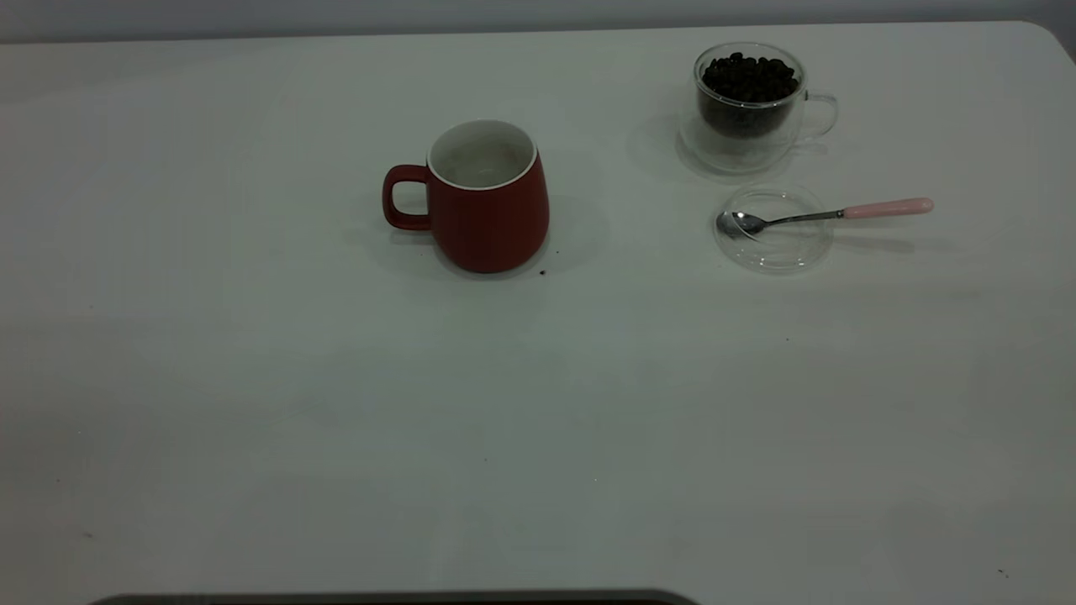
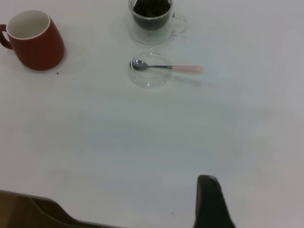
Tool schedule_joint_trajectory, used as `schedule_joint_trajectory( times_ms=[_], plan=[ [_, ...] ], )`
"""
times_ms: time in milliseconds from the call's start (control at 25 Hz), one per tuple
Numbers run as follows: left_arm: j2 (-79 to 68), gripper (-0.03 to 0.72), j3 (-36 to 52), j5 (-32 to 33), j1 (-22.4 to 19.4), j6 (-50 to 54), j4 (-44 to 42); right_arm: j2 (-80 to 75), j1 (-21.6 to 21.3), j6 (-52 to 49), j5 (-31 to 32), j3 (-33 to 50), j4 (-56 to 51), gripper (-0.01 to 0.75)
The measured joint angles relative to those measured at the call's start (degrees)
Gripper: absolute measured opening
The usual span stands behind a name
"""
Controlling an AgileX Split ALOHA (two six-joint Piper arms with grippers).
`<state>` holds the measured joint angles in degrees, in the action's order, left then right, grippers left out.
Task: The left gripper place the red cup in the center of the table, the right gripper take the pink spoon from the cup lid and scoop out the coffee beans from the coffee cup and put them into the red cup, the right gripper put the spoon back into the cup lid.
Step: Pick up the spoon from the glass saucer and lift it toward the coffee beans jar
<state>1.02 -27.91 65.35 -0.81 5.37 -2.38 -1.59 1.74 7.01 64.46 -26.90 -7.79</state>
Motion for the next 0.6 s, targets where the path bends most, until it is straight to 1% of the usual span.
schedule_joint_trajectory(
  times_ms=[440,600],
  plan=[
    [0.0,0.586,0.0,0.0,0.0,0.0,0.0,0.0,0.0,-0.1,-0.3,0.0,-1.5,0.502],
    [0.0,0.586,0.0,0.0,0.0,0.0,0.0,-4.1,0.0,0.4,-5.0,-0.9,-6.9,0.502]
  ],
)
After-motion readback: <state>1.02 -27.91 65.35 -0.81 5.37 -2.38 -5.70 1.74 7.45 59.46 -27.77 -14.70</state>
